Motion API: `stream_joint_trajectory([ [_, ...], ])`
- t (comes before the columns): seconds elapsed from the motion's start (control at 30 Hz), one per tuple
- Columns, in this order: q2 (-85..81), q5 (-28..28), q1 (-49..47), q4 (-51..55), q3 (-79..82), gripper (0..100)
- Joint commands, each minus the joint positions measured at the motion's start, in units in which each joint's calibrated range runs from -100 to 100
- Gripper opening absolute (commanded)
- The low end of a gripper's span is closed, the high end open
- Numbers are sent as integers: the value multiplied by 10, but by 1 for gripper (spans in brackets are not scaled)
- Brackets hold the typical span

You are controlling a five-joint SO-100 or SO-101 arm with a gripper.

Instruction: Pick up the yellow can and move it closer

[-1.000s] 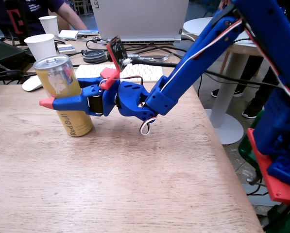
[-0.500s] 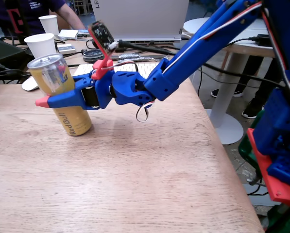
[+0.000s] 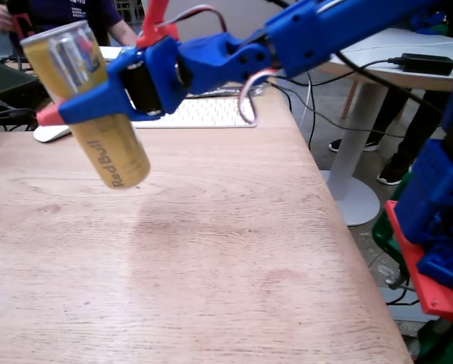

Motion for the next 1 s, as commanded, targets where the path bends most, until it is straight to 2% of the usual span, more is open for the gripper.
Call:
stream_joint_trajectory([
  [0.0,-216,-2,-35,-1,125,22],
  [0.4,-563,-2,-37,0,466,22],
  [0.53,-629,-2,-37,8,523,22],
  [0.7,-681,-2,-37,113,521,22],
  [0.97,-925,-2,-35,394,517,22],
])
